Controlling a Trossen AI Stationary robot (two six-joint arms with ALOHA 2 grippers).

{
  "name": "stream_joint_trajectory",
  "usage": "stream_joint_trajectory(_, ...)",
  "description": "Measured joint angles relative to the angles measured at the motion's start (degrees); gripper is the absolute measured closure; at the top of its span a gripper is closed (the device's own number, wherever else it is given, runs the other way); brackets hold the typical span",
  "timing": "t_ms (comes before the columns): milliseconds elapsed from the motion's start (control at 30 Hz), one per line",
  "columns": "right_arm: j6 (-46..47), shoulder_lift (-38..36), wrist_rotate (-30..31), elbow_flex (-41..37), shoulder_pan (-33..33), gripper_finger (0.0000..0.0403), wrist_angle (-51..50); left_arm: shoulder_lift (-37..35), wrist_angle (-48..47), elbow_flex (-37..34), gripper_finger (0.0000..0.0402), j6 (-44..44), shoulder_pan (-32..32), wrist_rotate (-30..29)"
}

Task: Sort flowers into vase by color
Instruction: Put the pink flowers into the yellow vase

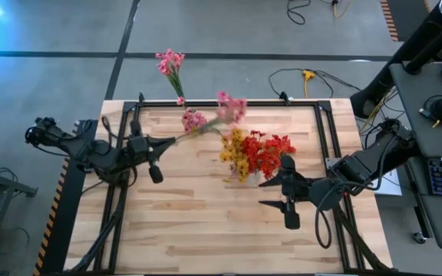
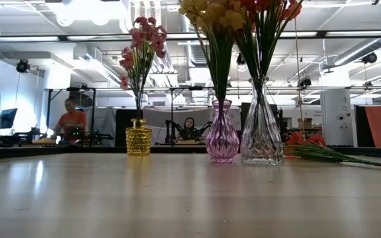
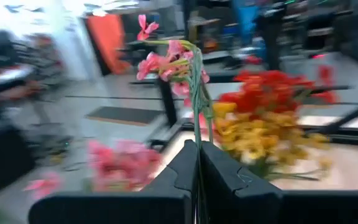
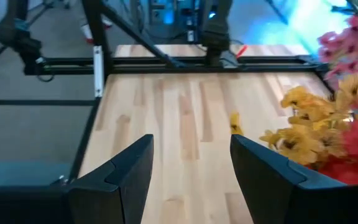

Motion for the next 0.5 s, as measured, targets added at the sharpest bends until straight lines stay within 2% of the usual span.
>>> stream_joint_trajectory(67, -0.50, 0.01, 0.87, 0.00, -0.02, 0.0197, 0.35, -0.15, 0.09, 0.59, 0.0401, 2.18, -1.03, -4.37)
stream_joint_trajectory(167, -1.25, 0.41, 0.95, -0.01, 0.00, 0.0197, 1.41, -0.67, 0.26, 1.56, 0.0401, 4.15, -1.51, -6.81)
stream_joint_trajectory(500, -1.54, 1.10, 0.91, -0.17, 0.00, 0.0197, 2.63, -0.85, 0.26, 3.05, 0.0402, 7.08, -1.51, -7.30)
